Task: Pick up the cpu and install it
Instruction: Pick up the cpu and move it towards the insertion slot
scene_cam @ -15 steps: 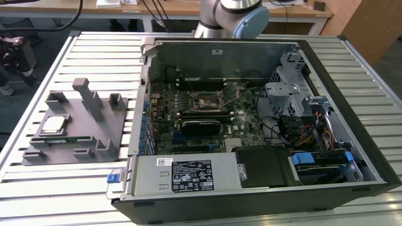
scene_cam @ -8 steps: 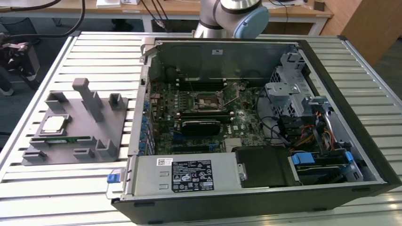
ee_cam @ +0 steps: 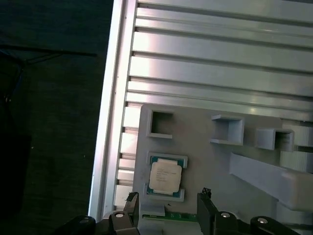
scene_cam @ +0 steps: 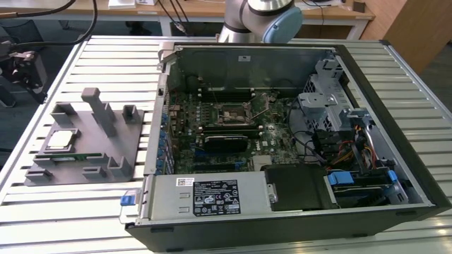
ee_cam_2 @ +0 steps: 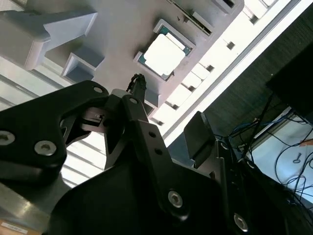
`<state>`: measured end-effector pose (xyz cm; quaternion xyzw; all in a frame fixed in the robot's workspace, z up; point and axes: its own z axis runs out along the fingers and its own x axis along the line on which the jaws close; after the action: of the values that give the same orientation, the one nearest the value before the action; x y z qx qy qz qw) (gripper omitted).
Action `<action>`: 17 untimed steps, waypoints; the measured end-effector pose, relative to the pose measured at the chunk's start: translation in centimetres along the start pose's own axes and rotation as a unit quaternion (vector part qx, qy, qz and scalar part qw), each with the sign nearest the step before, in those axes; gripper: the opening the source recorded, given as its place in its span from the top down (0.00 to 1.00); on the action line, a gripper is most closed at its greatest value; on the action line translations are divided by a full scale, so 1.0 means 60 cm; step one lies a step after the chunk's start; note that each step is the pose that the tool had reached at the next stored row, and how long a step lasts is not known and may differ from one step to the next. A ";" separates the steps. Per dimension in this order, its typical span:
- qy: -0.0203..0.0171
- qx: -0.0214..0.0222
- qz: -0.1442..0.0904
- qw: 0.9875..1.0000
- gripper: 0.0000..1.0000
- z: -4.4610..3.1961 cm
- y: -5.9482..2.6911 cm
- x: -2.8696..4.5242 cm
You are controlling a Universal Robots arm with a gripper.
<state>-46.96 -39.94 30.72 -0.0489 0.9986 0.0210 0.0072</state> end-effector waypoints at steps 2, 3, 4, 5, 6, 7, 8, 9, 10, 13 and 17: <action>0.000 0.000 -0.004 1.000 0.41 0.003 0.000 0.000; 0.000 0.000 -0.006 1.000 0.41 0.005 0.000 0.000; 0.000 0.000 -0.009 1.000 0.41 0.006 -0.001 0.000; 0.000 0.000 -0.011 1.000 0.41 0.008 -0.001 0.000; 0.001 0.000 -0.013 1.000 0.41 0.009 -0.001 0.000; 0.001 0.000 -0.016 1.000 0.41 0.010 -0.001 0.000; 0.001 0.000 -0.020 1.000 0.41 0.013 -0.001 0.000; 0.001 0.000 -0.022 1.000 0.41 0.014 -0.001 0.000; 0.001 0.000 -0.024 1.000 0.41 0.016 -0.001 0.000; 0.001 -0.001 -0.031 1.000 0.41 0.023 -0.002 0.000; 0.001 -0.001 -0.035 0.999 0.41 0.034 -0.002 0.001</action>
<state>-46.96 -40.00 28.71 -0.0834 0.9963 0.0213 0.0065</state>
